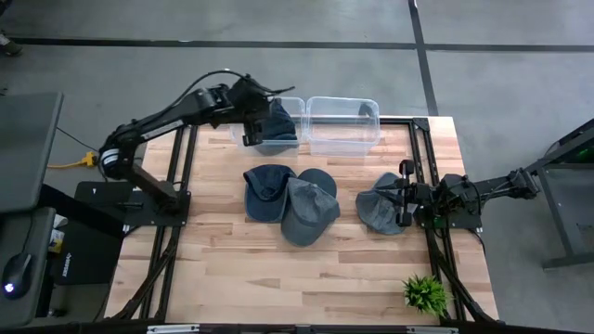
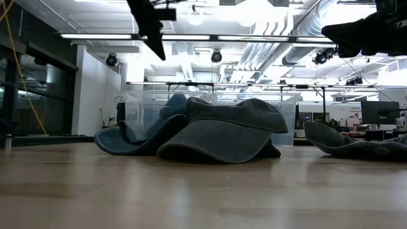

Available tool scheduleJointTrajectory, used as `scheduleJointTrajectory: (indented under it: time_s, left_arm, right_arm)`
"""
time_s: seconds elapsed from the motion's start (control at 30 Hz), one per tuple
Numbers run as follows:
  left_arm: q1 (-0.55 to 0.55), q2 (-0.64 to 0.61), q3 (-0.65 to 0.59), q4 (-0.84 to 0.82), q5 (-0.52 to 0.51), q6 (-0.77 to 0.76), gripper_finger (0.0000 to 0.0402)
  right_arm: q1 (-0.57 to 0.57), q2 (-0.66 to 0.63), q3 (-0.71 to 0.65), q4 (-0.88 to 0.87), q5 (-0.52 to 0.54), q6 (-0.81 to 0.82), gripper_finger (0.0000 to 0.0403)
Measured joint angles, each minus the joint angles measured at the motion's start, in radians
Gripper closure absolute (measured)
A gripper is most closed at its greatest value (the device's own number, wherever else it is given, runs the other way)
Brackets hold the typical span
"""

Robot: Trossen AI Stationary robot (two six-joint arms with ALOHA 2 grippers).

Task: Pick and place caps into container
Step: Put the blue cap into the left transparent container

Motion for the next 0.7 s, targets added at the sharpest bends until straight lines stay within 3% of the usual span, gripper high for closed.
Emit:
scheduleJointTrajectory:
  time_s: [0.17, 0.3, 0.5, 0.7]
  left_arm:
    - [-0.068, -0.041, 0.0, -0.132, 0.131, -0.092, 0.018]
    - [-0.123, -0.038, -0.004, -0.23, 0.202, -0.264, 0.0179]
    - [-0.214, -0.044, -0.034, -0.333, 0.196, -0.65, 0.0179]
    - [-0.308, -0.153, -0.253, -0.255, 0.145, -0.89, 0.0179]
  right_arm:
    - [0.0, 0.0, 0.0, 0.0, 0.0, 0.0, 0.037]
    - [0.0, 0.0, 0.0, 0.0, 0.0, 0.0, 0.037]
    - [0.0, 0.0, 0.0, 0.0, 0.0, 0.0, 0.037]
    - [0.0, 0.0, 0.0, 0.0, 0.0, 0.0, 0.0371]
